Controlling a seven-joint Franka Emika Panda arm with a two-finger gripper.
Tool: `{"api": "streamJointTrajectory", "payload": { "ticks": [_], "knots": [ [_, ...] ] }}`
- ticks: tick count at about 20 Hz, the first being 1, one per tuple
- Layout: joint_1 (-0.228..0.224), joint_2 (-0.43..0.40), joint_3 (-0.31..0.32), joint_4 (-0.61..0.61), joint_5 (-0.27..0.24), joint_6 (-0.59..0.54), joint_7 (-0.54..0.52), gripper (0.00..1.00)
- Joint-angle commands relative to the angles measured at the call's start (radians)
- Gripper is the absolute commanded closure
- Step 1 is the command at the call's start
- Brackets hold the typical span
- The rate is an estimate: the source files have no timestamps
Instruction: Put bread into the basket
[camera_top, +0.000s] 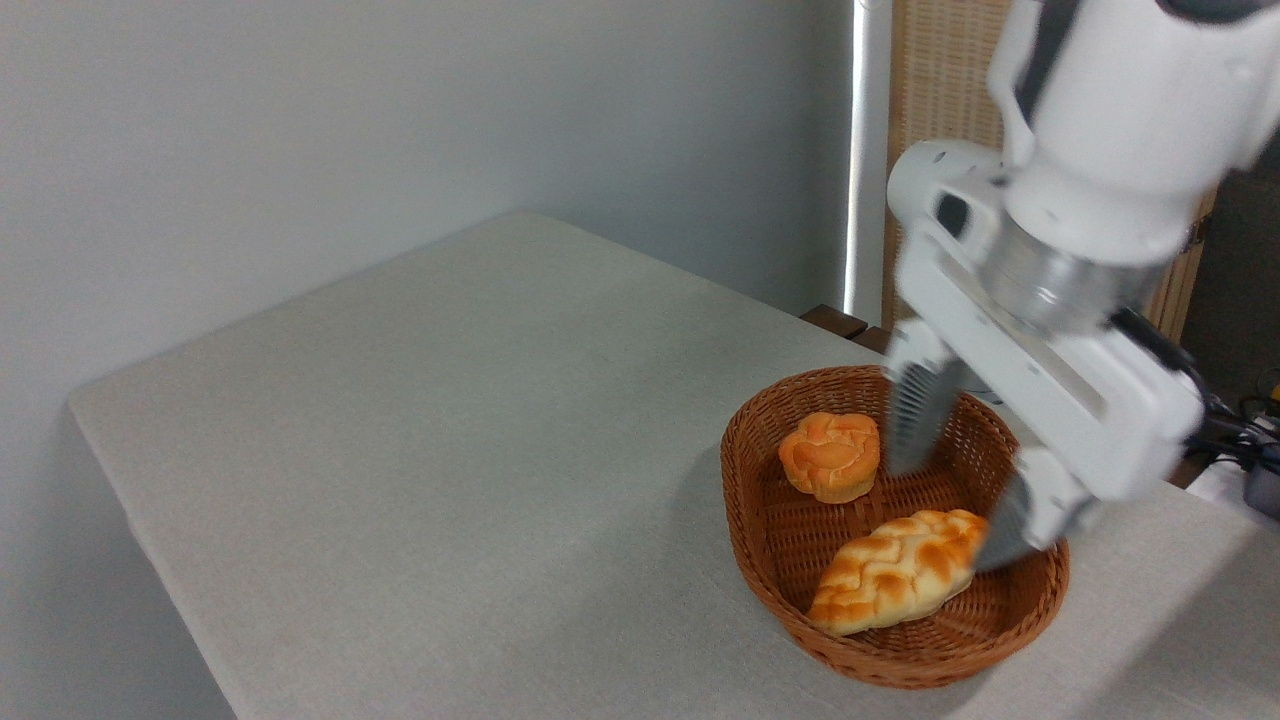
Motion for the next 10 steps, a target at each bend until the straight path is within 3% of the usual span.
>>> {"api": "streamJointTrajectory", "payload": {
  "ticks": [1,6,10],
  "knots": [
    [-0.012,0.006,-0.159,0.057,-0.091,-0.013,-0.243,0.00],
    [0.001,0.069,-0.386,0.176,-0.093,-0.012,-0.457,0.00],
    [0.042,0.244,-0.532,0.378,-0.082,-0.027,-0.701,0.00]
  ]
}}
